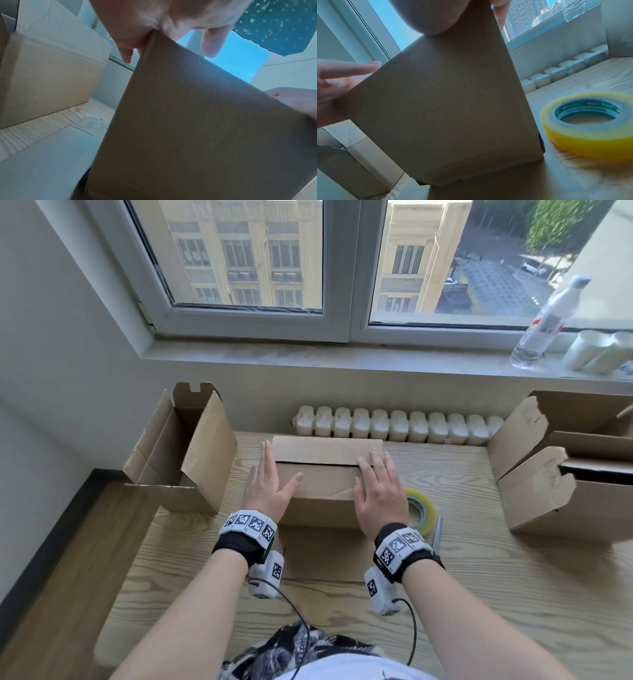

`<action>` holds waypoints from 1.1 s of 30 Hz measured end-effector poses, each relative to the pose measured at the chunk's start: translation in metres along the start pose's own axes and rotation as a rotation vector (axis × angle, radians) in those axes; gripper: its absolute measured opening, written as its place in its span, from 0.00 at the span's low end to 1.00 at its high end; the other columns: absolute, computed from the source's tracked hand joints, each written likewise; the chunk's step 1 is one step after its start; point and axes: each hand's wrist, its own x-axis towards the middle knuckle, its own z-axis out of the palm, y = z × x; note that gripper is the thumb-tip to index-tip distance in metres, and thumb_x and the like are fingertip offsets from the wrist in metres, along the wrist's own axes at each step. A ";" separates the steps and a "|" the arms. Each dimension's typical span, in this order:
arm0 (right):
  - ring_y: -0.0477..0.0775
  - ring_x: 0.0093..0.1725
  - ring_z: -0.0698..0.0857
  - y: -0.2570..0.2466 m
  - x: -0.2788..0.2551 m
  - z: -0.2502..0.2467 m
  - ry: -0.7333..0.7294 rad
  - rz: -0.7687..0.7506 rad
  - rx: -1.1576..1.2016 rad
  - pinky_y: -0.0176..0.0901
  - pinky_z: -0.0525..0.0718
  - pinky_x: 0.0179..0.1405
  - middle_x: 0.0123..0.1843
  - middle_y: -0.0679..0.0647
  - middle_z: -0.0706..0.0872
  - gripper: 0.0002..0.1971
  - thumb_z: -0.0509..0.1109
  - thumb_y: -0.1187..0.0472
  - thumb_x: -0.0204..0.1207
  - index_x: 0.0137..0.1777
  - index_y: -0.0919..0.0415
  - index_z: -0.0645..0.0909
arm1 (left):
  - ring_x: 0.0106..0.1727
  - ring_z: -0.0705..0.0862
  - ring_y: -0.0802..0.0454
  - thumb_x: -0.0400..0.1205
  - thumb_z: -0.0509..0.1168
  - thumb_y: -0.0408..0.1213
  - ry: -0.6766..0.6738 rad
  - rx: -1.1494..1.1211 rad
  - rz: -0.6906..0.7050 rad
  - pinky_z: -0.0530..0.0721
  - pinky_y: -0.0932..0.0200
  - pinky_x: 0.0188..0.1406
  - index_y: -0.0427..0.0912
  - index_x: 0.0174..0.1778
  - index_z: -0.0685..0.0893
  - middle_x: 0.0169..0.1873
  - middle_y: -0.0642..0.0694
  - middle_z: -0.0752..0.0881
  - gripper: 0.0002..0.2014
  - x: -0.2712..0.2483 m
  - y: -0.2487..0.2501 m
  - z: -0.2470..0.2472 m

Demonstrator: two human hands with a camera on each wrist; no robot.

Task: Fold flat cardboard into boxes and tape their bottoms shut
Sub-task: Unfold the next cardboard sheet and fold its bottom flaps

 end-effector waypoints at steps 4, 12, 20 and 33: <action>0.64 0.82 0.64 -0.001 0.001 -0.001 -0.017 0.006 -0.035 0.62 0.63 0.81 0.82 0.58 0.70 0.26 0.50 0.50 0.82 0.76 0.56 0.75 | 0.86 0.38 0.52 0.86 0.46 0.62 -0.025 0.236 0.029 0.44 0.42 0.86 0.47 0.87 0.37 0.83 0.54 0.27 0.40 -0.001 0.005 0.001; 0.63 0.84 0.62 -0.002 -0.001 -0.003 -0.047 -0.017 -0.083 0.63 0.59 0.83 0.83 0.61 0.68 0.28 0.48 0.49 0.83 0.77 0.58 0.75 | 0.85 0.31 0.49 0.87 0.33 0.61 -0.067 0.704 0.087 0.31 0.42 0.83 0.44 0.87 0.38 0.86 0.45 0.36 0.36 -0.007 0.042 0.015; 0.59 0.86 0.56 0.006 0.003 -0.002 -0.087 -0.037 0.005 0.55 0.54 0.85 0.85 0.61 0.63 0.30 0.43 0.48 0.84 0.80 0.60 0.70 | 0.86 0.34 0.52 0.90 0.37 0.53 -0.179 0.649 0.186 0.39 0.40 0.85 0.45 0.86 0.38 0.86 0.49 0.36 0.31 -0.002 0.085 0.047; 0.59 0.82 0.64 0.106 -0.047 0.034 -0.096 0.709 0.248 0.56 0.60 0.81 0.79 0.53 0.75 0.22 0.59 0.57 0.85 0.78 0.57 0.74 | 0.86 0.34 0.53 0.89 0.38 0.52 -0.132 0.632 0.192 0.39 0.41 0.85 0.44 0.86 0.39 0.86 0.49 0.36 0.31 0.002 0.078 0.054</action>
